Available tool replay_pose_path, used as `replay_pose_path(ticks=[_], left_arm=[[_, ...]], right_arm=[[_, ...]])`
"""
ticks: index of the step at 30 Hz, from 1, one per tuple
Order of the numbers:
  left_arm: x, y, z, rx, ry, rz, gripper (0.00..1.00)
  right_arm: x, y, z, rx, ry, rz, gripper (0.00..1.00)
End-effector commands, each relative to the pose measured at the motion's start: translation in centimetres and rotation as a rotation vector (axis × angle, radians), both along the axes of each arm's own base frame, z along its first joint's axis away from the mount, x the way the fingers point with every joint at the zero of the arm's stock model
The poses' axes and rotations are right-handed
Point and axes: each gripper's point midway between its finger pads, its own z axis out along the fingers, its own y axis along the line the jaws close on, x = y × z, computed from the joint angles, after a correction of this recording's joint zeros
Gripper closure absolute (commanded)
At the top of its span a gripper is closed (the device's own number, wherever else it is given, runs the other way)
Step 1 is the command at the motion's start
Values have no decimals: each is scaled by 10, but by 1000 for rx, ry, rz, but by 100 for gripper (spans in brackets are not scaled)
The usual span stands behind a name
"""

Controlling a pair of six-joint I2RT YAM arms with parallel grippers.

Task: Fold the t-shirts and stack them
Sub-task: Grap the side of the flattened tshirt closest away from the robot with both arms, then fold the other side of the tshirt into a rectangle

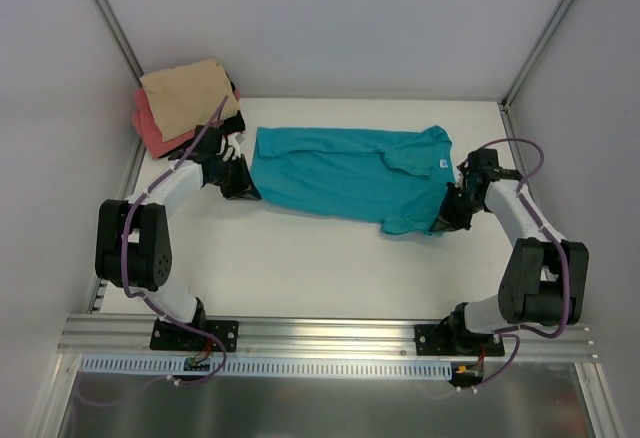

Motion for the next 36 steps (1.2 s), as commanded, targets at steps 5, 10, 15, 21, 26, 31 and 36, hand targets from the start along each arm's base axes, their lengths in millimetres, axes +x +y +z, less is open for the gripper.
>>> replay_pose_path(ticks=[5,10,15,21,26,31,36], left_arm=[[27,-3,38,-22,-62,30,100],[47,-6,45,-33,-79,35,100],[65,-8,46,-38,-81,42,100],[85,-9,44,-48,-77,54,100],[107,-5,45,-52,-83,71,100],[132,0,48,-57,-87,87,100],[151,1,43,-70,-79,107,100]], right_arm=[[32,-7,38,-1,-93,-29,100],[65,-17,54,-4,-130,-50,99],[102,-24,63,2,-153,-67,100],[142,-27,65,10,-163,-84,100],[170,-30,66,16,-169,-90,100],[204,-32,72,25,-189,-100,100],[229,-32,69,42,-189,-111,100]])
